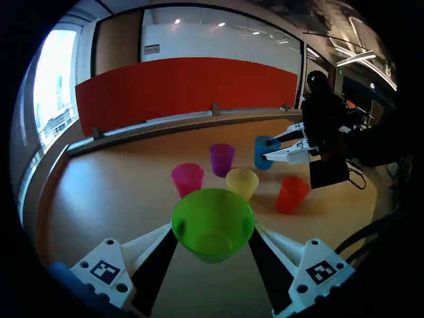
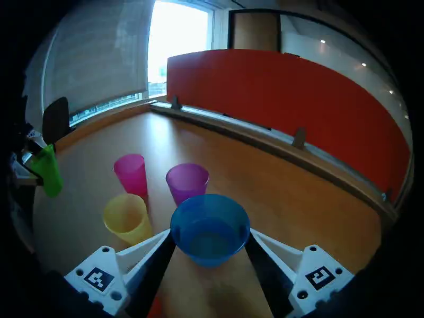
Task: Pour water
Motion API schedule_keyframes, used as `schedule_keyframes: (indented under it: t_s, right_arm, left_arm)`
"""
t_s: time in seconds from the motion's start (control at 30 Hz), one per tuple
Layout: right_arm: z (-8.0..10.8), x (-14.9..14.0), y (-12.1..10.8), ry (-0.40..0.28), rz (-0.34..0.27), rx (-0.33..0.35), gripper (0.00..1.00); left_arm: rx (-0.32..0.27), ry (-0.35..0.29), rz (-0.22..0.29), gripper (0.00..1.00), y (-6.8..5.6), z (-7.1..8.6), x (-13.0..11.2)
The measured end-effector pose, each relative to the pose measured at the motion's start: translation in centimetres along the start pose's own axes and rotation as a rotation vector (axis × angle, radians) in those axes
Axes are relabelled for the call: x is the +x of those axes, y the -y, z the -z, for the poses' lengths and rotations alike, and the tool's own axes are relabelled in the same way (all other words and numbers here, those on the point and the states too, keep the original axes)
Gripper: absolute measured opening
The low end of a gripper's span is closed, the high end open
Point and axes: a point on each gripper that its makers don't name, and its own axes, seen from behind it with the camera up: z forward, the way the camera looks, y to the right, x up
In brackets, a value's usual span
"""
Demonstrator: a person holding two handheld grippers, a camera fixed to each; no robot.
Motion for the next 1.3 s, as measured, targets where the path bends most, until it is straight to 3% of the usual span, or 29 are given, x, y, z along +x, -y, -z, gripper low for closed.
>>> schedule_keyframes:
  t_s: [0.4,0.73,1.03,1.3]
  right_arm:
    - [7.0,5.4,1.2,-0.078,0.010,-0.055,0.90]
    - [13.5,9.1,3.2,-0.139,-0.007,-0.109,0.89]
    - [18.6,10.3,5.9,-0.144,0.011,-0.145,0.90]
    - [21.9,10.6,8.5,-0.137,0.032,-0.149,0.89]
  left_arm:
    - [-0.030,-0.059,-0.025,0.85,-0.5,0.8,2.6]
    - [-0.072,-0.110,-0.064,0.85,-1.5,2.4,5.2]
    - [-0.119,-0.129,-0.096,0.85,-2.7,4.1,6.4]
    - [-0.158,-0.143,-0.112,0.85,-4.2,5.5,7.3]
